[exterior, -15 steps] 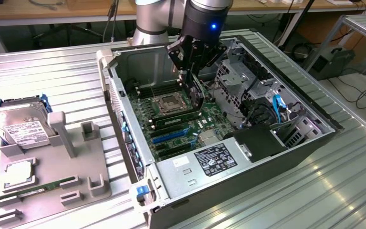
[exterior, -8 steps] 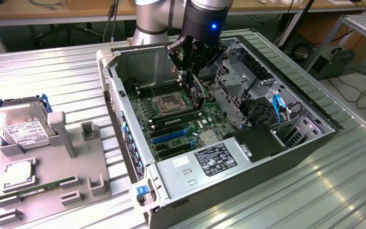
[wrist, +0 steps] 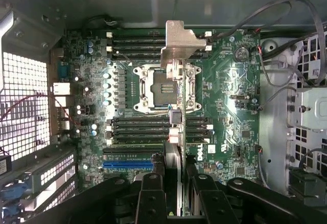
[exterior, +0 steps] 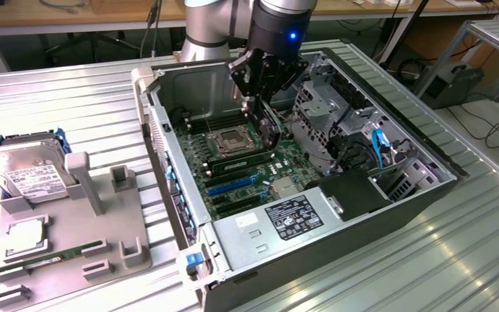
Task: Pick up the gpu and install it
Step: 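Insert the gpu into the slot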
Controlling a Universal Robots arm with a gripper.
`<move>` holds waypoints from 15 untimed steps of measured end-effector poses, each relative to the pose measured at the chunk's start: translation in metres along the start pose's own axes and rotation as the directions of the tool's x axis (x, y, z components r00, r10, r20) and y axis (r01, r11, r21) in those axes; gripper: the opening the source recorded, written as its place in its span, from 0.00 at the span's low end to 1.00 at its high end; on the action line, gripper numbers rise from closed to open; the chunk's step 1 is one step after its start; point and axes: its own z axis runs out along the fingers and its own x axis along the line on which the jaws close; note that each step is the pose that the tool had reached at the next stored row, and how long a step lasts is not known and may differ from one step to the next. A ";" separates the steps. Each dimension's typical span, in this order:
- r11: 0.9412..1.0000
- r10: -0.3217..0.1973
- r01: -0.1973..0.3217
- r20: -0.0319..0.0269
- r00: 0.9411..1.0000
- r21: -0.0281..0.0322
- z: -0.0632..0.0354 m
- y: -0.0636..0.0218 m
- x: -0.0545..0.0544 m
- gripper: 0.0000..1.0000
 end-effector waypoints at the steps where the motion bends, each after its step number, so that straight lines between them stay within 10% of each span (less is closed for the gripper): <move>1: 1.000 -0.005 0.005 0.000 1.000 0.000 0.0000 0.0000 0.000 0.26; 15: 0.996 -0.091 0.091 -0.002 0.996 -0.001 0.0001 0.0000 0.000 0.26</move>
